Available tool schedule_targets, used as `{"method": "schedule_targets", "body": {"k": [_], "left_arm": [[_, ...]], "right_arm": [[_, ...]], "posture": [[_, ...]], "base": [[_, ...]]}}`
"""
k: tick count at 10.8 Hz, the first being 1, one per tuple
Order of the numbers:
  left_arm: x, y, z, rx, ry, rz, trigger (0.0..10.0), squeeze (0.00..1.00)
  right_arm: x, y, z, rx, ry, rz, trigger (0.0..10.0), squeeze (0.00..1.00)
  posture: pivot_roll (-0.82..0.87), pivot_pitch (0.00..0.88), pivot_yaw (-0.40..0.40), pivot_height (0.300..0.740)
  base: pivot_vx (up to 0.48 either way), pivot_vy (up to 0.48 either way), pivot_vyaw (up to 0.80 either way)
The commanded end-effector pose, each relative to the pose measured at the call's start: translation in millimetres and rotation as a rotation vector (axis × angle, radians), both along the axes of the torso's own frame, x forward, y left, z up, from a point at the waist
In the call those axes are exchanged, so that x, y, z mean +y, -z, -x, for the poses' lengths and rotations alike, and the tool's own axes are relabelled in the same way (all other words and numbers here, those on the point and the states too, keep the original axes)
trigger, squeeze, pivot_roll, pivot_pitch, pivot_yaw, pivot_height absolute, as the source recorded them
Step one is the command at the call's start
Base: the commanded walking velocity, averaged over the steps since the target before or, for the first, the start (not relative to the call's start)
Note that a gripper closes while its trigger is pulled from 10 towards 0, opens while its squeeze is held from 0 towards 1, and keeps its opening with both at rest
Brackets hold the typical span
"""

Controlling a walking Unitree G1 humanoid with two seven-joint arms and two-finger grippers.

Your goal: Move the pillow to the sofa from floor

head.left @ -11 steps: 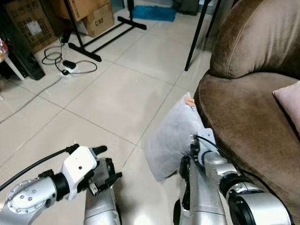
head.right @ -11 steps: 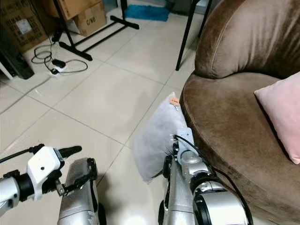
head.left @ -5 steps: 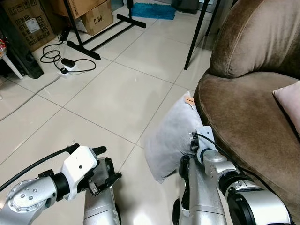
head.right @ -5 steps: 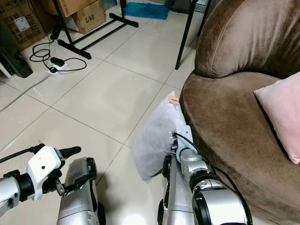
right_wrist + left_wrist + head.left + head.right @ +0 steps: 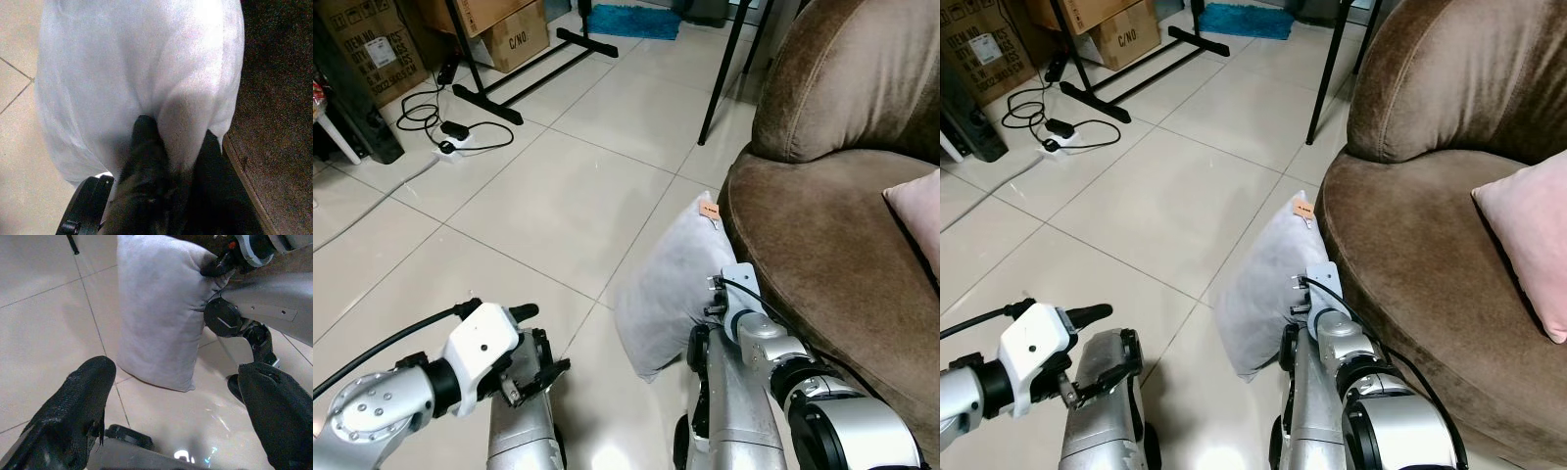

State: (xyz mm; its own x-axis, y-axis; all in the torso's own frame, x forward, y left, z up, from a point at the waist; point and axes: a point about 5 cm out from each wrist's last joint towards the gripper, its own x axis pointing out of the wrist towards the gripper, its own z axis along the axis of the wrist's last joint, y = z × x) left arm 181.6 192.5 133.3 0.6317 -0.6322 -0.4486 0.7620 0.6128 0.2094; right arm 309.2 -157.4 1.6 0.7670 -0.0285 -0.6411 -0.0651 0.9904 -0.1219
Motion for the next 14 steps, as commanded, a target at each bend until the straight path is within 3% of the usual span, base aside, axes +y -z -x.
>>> {"method": "schedule_targets", "body": {"k": [1, 3, 5, 6, 7, 8, 10, 11, 12, 13, 14], "left_arm": [[-1.2, 4.7, -0.6, 0.018, 0.000, -0.003, 10.0, 0.00], [-4.0, 7.3, -5.4, 0.016, 0.002, 0.003, 10.0, 0.00], [-8.4, 10.0, -21.4, -0.022, -0.021, 0.012, 10.0, 0.00], [-6.1, 19.2, -27.5, -0.078, -0.069, 0.011, 10.0, 0.00], [-6.2, 14.2, -32.1, -0.137, -0.125, 0.035, 10.0, 0.00], [-7.8, 10.1, -38.3, -0.170, -0.162, 0.061, 10.0, 0.00], [-9.2, -2.6, -59.2, -0.310, -0.287, 0.140, 10.0, 0.00], [-7.6, -5.9, -62.8, -0.333, -0.329, 0.164, 10.0, 0.00], [-5.8, -12.3, -69.7, -0.385, -0.409, 0.192, 10.0, 0.00], [-5.3, -12.4, -74.6, -0.405, -0.463, 0.215, 10.0, 0.00], [-3.6, -8.8, -79.6, -0.412, -0.492, 0.168, 10.0, 0.00]], "right_arm": [[2.0, 1.0, 0.5, 0.021, -0.009, -0.011, 0.0, 0.00], [5.9, -1.0, -1.5, 0.010, -0.030, -0.031, 0.0, 0.00], [21.1, -9.7, -9.1, -0.040, -0.097, -0.083, 0.0, 0.00], [33.9, -17.3, -14.2, -0.093, -0.138, -0.142, 0.0, 0.00], [40.0, -24.8, -18.0, -0.149, -0.131, -0.208, 0.0, 0.00], [41.9, -32.5, -21.5, -0.200, -0.129, -0.250, 0.0, 0.00], [34.2, -76.2, -19.5, -0.442, -0.130, -0.346, 0.0, 0.00], [33.6, -86.5, -16.2, -0.475, -0.101, -0.379, 2.6, 0.00], [37.1, -101.4, -11.4, -0.535, -0.129, -0.406, 10.0, 0.00], [39.3, -103.7, -4.6, -0.548, -0.174, -0.334, 10.0, 0.00], [38.8, -104.0, -1.5, -0.525, -0.151, -0.322, 10.0, 0.00]], "posture": [[0.17, 0.097, -0.014, 0.466], [0.17, 0.068, -0.024, 0.466], [0.14, 0.020, -0.044, 0.466], [0.11, 0.000, -0.060, 0.466], [0.09, 0.000, -0.070, 0.466], [0.08, 0.000, -0.071, 0.466], [0.03, 0.000, -0.066, 0.466], [0.02, 0.000, -0.059, 0.466], [0.00, 0.000, -0.038, 0.466], [-0.02, 0.000, -0.033, 0.480], [-0.02, 0.000, -0.036, 0.490]], "base": [[0.000, 0.000, 0.00], [0.000, 0.000, 0.00], [0.000, 0.000, 0.00], [0.000, 0.000, 0.00], [0.000, 0.000, 0.00], [0.000, 0.000, 0.00], [0.000, 0.000, 0.00], [0.000, 0.000, 0.00], [0.000, 0.000, 0.00], [0.000, 0.000, 0.00], [0.000, 0.000, 0.00]]}}
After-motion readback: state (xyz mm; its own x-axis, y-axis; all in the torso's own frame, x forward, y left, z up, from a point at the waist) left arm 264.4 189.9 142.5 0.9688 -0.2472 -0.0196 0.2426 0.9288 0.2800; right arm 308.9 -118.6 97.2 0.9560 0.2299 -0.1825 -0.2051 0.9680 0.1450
